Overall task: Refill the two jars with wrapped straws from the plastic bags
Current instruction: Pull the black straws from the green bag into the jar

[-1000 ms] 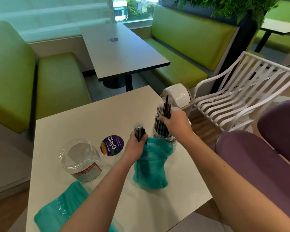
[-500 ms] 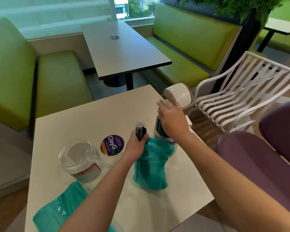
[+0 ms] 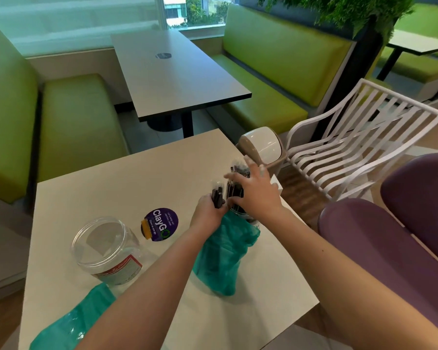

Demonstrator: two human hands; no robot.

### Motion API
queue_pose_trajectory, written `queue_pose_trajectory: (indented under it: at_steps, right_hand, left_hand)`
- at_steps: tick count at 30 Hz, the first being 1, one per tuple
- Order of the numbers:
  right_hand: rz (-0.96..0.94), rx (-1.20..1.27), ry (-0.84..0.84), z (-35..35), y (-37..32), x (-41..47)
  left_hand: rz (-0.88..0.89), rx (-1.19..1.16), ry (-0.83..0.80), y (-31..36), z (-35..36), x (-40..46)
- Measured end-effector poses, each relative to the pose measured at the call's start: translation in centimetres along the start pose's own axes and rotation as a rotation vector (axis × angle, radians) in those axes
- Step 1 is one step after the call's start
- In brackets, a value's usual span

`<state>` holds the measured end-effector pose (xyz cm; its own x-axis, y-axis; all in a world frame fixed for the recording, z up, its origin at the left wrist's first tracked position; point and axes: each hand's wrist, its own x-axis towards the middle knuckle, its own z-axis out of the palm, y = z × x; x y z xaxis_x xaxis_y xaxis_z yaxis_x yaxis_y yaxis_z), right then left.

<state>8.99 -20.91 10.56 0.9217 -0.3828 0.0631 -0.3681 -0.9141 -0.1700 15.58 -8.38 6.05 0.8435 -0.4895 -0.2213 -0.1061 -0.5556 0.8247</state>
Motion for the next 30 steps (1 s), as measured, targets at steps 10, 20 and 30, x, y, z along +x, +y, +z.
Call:
queue_pose_trajectory:
  at_steps: [10, 20, 30]
  right_hand:
    - [-0.320, 0.151, -0.050, -2.6, 3.2, 2.9]
    - [-0.280, 0.226, -0.022, -1.7, 3.6, 0.8]
    - [-0.050, 0.239, -0.043, -3.2, 4.5, 1.5]
  left_hand:
    - [0.007, -0.029, 0.026, 0.0, -0.1, 0.4]
    - [0.005, -0.088, 0.036, 0.2, 0.1, 0.0]
    - [0.054, -0.062, 0.026, 0.4, 0.1, -0.2]
